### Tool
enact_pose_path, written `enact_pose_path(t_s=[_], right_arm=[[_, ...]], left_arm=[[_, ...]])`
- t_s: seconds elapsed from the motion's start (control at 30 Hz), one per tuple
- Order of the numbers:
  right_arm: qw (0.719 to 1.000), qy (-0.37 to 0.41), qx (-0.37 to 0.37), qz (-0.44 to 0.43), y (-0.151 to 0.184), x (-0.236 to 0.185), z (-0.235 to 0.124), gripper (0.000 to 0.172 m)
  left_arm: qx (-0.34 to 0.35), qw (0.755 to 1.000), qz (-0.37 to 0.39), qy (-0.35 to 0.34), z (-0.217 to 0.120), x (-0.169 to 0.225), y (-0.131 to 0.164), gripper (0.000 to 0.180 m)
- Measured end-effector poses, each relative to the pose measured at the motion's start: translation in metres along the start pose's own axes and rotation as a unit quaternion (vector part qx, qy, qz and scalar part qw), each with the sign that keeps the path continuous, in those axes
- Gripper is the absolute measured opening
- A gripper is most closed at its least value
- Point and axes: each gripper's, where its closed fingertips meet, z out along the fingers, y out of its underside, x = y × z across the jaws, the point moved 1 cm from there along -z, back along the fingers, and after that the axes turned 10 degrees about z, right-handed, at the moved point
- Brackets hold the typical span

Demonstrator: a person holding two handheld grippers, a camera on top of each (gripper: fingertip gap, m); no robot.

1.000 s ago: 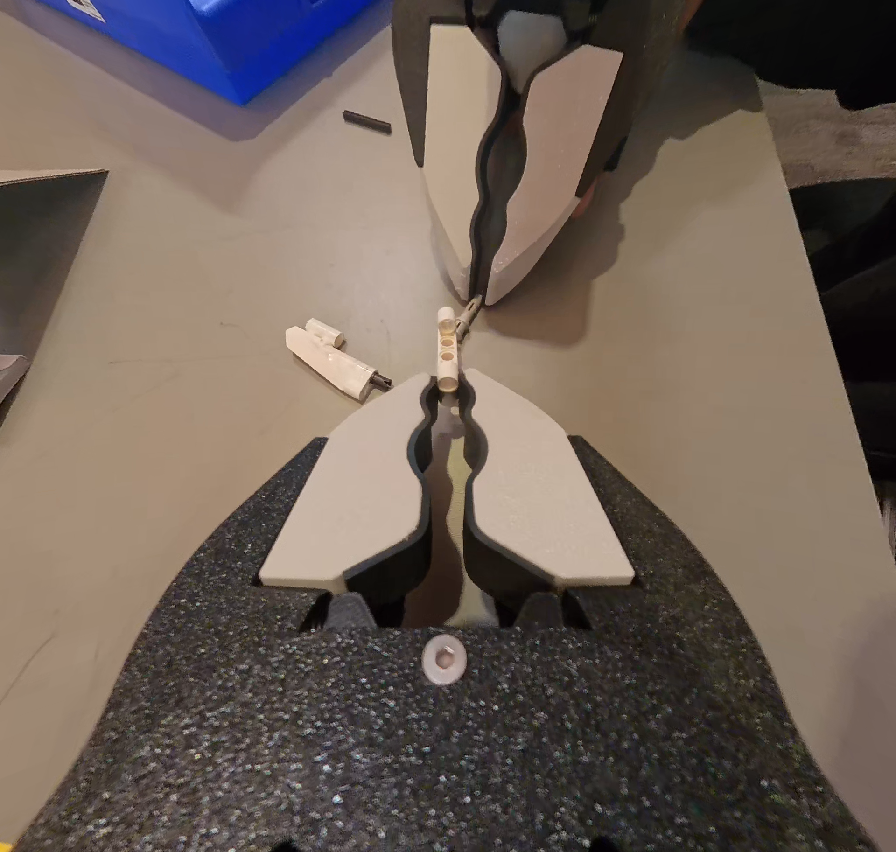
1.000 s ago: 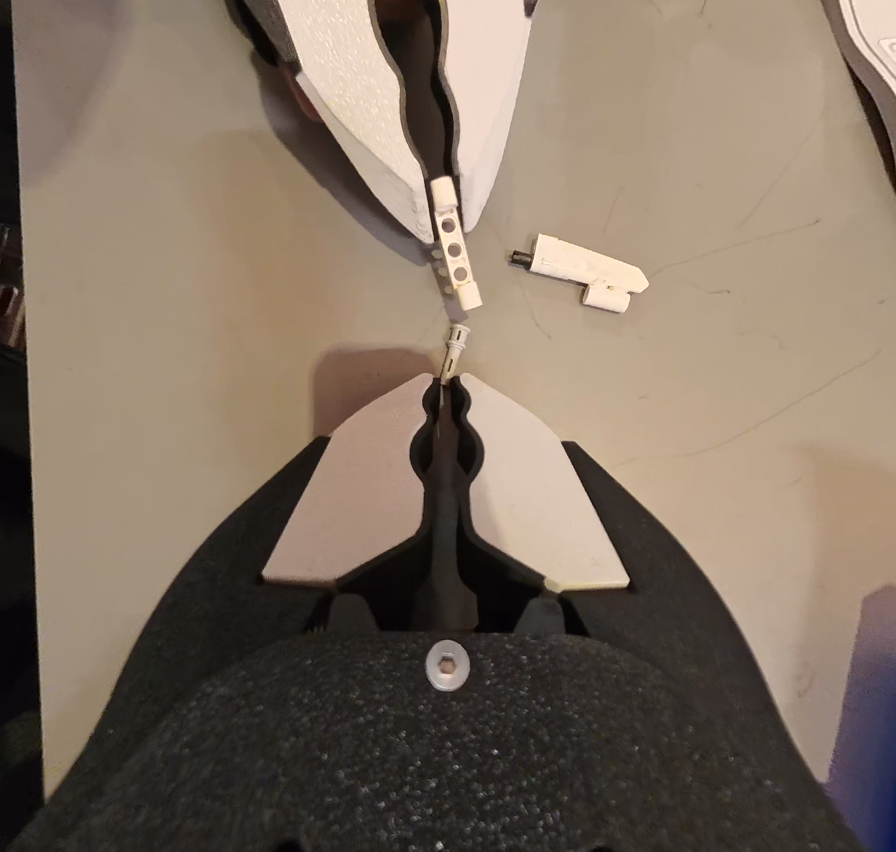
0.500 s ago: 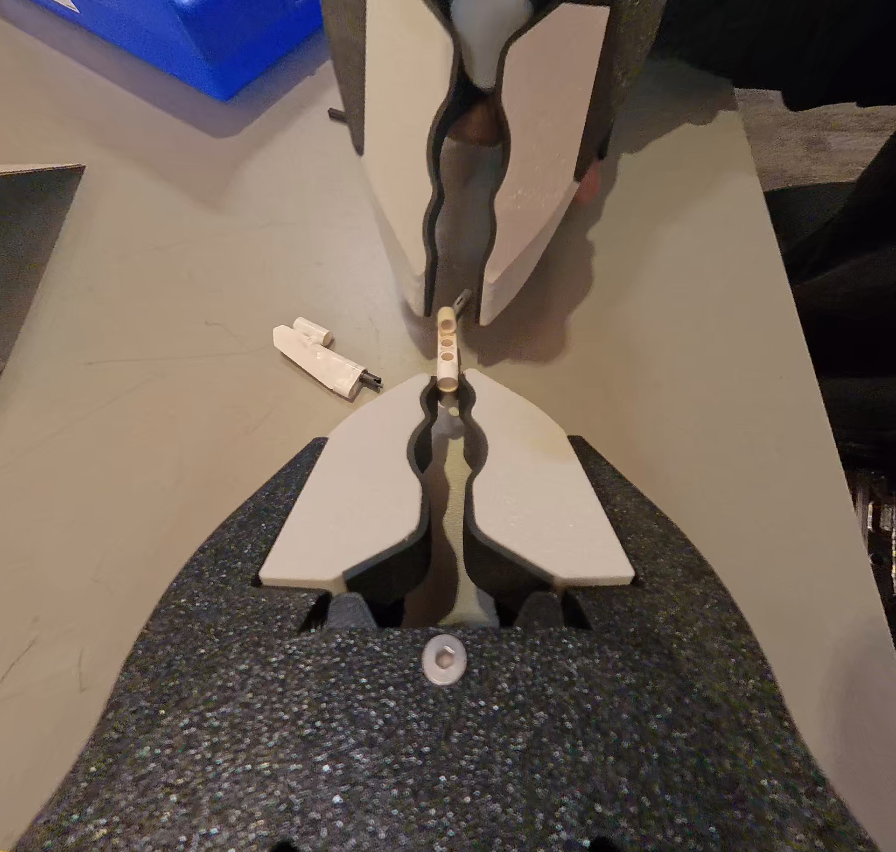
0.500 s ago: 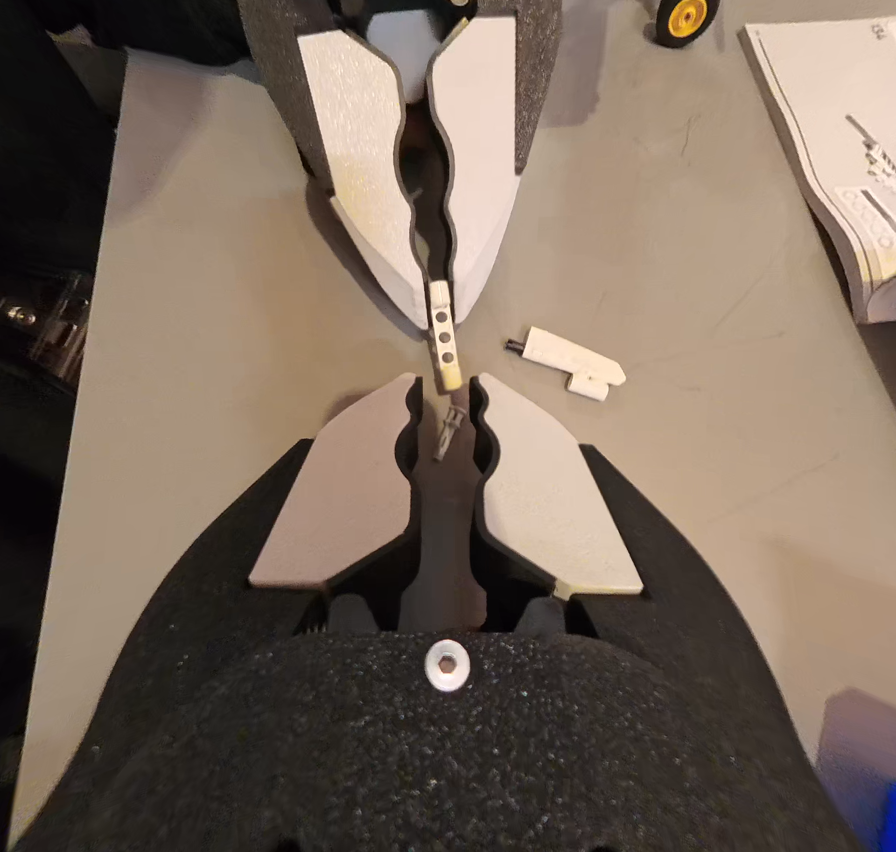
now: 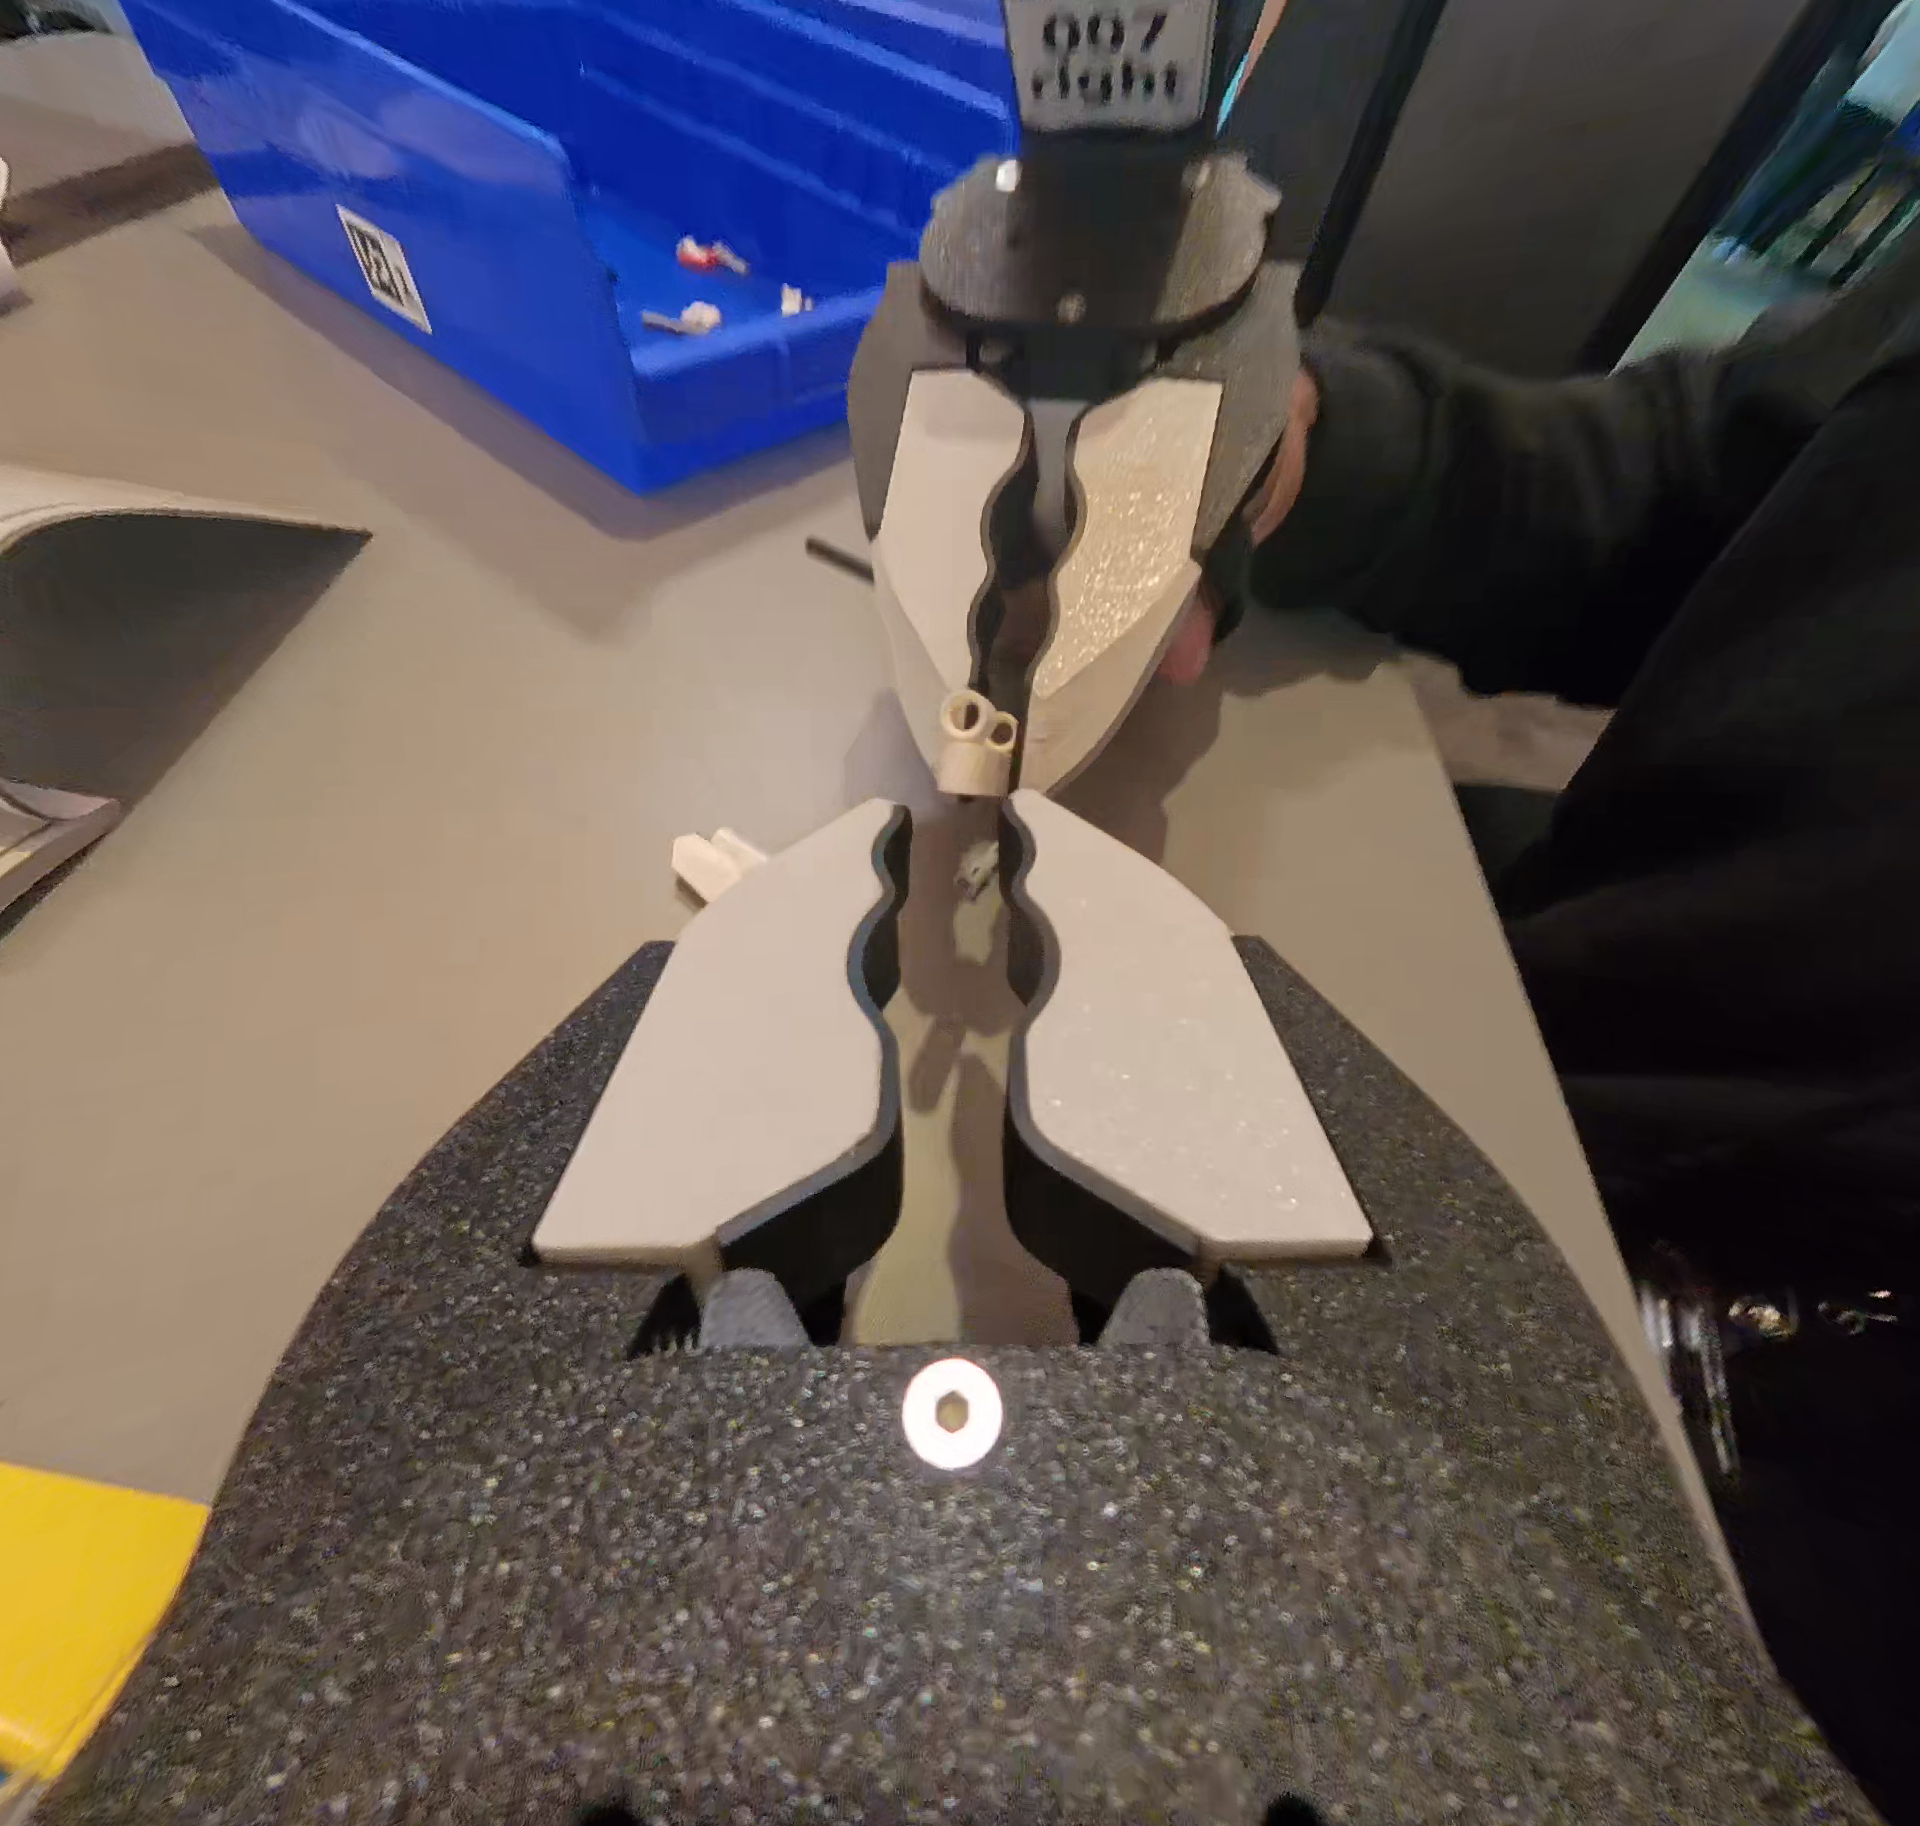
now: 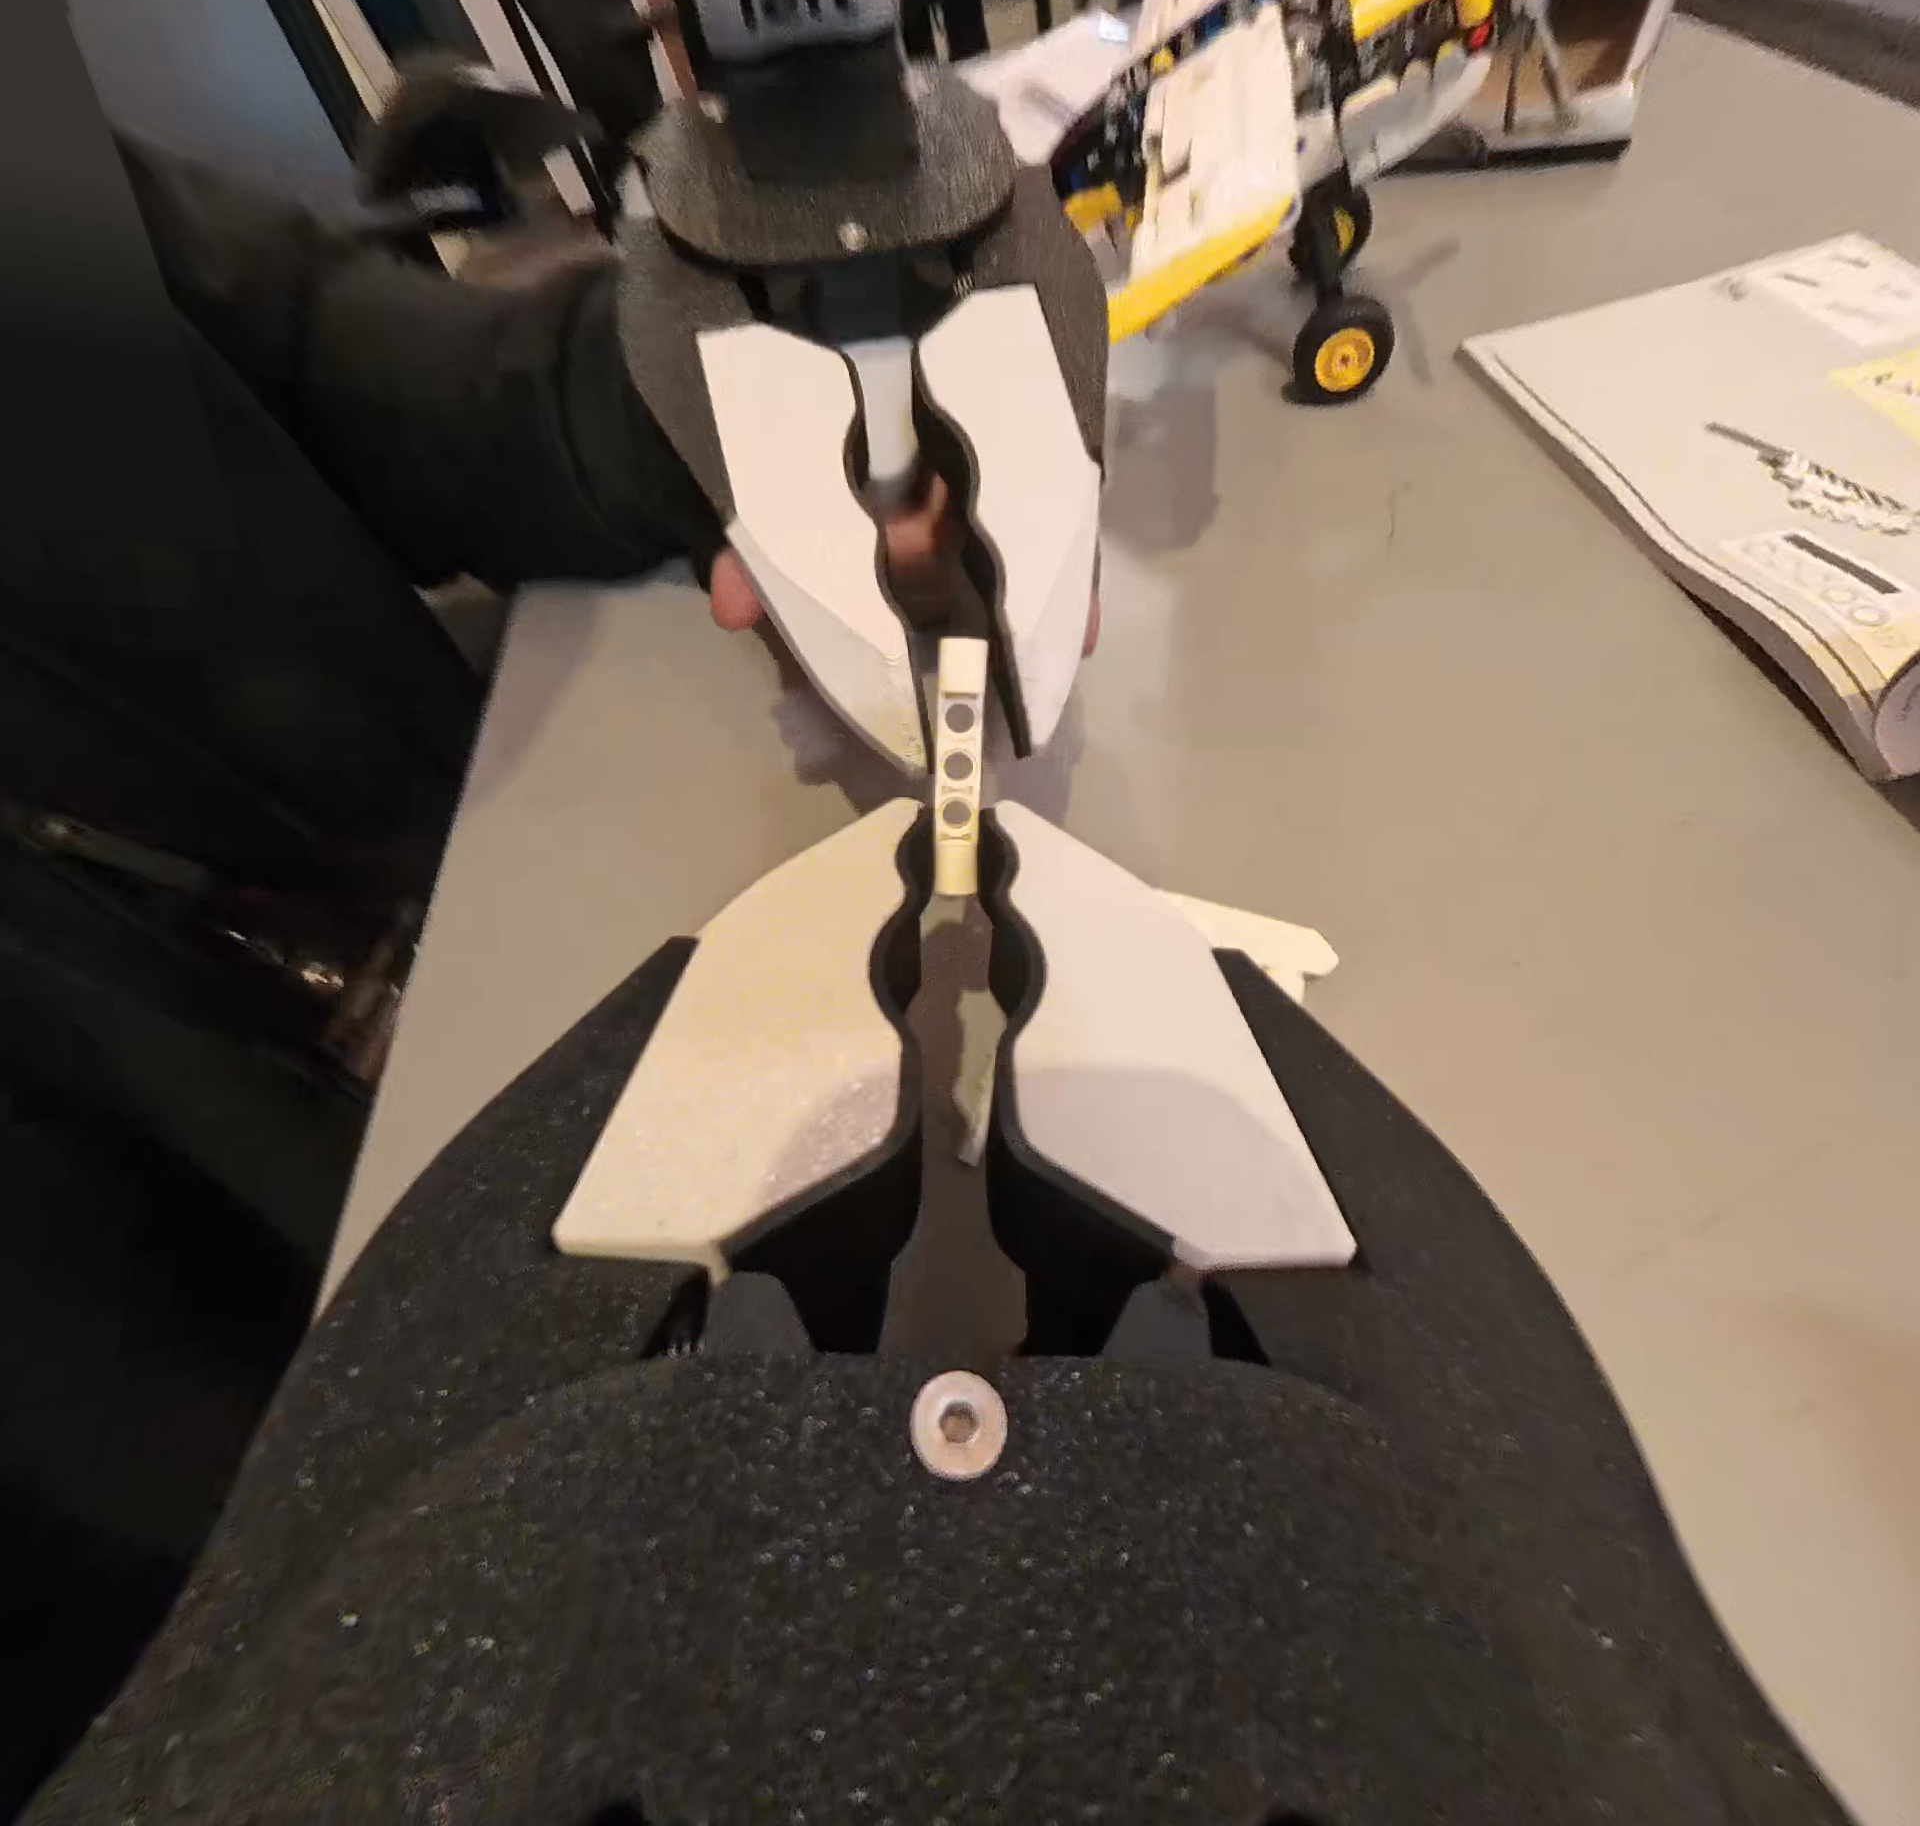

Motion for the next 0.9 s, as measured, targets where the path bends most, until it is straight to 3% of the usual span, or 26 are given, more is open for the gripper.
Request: enact_pose_path(t_s=[0.23, 0.3, 0.67, 0.9], right_arm=[[0.998, -0.033, 0.045, 0.018, -0.015, -0.009, 0.003, 0.008], [0.998, -0.034, 0.056, 0.024, -0.018, -0.010, 0.004, 0.008], [0.998, 0.019, 0.067, -0.007, -0.021, -0.004, 0.005, 0.013], [0.991, -0.059, 0.105, 0.063, -0.029, -0.013, 0.004, 0.007]], left_arm=[[0.078, 0.995, -0.054, 0.037, -0.006, 0.003, -0.017, 0.016], [0.093, 0.992, -0.065, 0.054, -0.008, 0.005, -0.020, 0.008], [0.108, 0.988, -0.096, 0.051, -0.016, -0.003, -0.022, 0.008], [0.150, 0.983, -0.087, 0.062, -0.020, 0.000, -0.032, 0.009]])
